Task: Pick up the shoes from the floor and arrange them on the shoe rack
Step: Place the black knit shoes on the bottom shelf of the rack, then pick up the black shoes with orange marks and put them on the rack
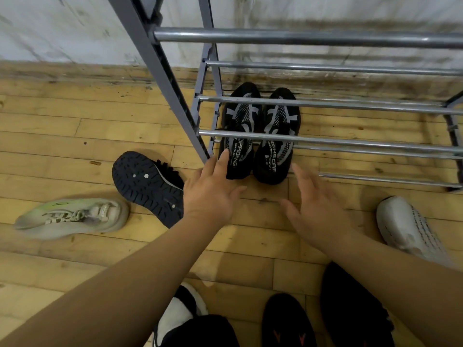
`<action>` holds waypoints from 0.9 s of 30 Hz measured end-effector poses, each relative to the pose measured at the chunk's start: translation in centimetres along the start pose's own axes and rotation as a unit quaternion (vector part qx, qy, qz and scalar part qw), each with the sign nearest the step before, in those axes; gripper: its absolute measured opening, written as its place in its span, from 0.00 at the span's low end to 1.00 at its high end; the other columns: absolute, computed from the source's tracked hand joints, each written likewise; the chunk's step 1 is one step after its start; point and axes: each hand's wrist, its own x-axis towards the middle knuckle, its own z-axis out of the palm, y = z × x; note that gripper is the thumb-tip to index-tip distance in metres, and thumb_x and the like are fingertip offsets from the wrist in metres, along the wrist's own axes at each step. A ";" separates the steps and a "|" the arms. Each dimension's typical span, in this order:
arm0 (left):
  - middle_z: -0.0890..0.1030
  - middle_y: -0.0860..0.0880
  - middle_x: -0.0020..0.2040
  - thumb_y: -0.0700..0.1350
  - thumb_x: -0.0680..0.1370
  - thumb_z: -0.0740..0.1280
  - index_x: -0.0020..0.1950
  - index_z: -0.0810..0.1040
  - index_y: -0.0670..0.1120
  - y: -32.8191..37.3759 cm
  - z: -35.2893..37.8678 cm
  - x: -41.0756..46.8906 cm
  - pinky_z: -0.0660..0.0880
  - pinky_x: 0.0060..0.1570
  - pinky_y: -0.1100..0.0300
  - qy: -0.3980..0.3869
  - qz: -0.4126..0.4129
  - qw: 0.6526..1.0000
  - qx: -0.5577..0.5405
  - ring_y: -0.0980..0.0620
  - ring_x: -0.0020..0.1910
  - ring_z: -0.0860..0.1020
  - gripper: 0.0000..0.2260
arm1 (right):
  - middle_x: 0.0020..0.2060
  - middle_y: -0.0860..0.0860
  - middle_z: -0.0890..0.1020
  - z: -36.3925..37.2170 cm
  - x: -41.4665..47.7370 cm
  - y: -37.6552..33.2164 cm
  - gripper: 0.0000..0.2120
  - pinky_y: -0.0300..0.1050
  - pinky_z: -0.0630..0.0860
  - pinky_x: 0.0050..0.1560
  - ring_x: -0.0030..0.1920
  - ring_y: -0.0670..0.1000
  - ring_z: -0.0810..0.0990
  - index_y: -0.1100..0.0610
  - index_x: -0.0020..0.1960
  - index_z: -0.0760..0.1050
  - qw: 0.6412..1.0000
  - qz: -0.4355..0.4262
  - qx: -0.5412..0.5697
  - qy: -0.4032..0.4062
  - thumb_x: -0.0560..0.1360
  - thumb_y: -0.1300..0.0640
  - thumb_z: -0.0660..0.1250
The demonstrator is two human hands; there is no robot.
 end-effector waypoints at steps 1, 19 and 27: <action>0.61 0.50 0.80 0.66 0.78 0.63 0.82 0.48 0.56 0.3 0.1 -1.4 0.63 0.74 0.44 -0.005 0.000 1.000 -0.008 0.44 0.77 0.62 0.39 | 0.81 0.52 0.59 -0.1 -1.4 0.5 0.37 0.54 0.57 0.77 0.80 0.55 0.58 0.47 0.83 0.49 1.000 0.004 -0.009 -0.016 0.81 0.39 0.61; 0.73 0.58 0.73 0.49 0.82 0.67 0.76 0.66 0.63 2.7 6.7 -14.7 0.70 0.69 0.59 -0.394 0.133 0.897 -0.153 0.55 0.70 0.72 0.24 | 0.62 0.50 0.70 -0.1 -11.9 10.5 0.26 0.41 0.69 0.63 0.63 0.53 0.74 0.44 0.78 0.64 0.974 0.093 0.012 -0.204 0.82 0.49 0.66; 0.80 0.60 0.56 0.43 0.80 0.70 0.61 0.80 0.61 1.2 3.8 -8.3 0.76 0.55 0.66 -0.208 -0.057 0.929 -0.299 0.57 0.58 0.79 0.15 | 0.53 0.44 0.79 0.3 -9.0 8.8 0.22 0.39 0.71 0.53 0.55 0.48 0.78 0.42 0.74 0.71 0.972 0.128 0.106 -0.164 0.82 0.52 0.68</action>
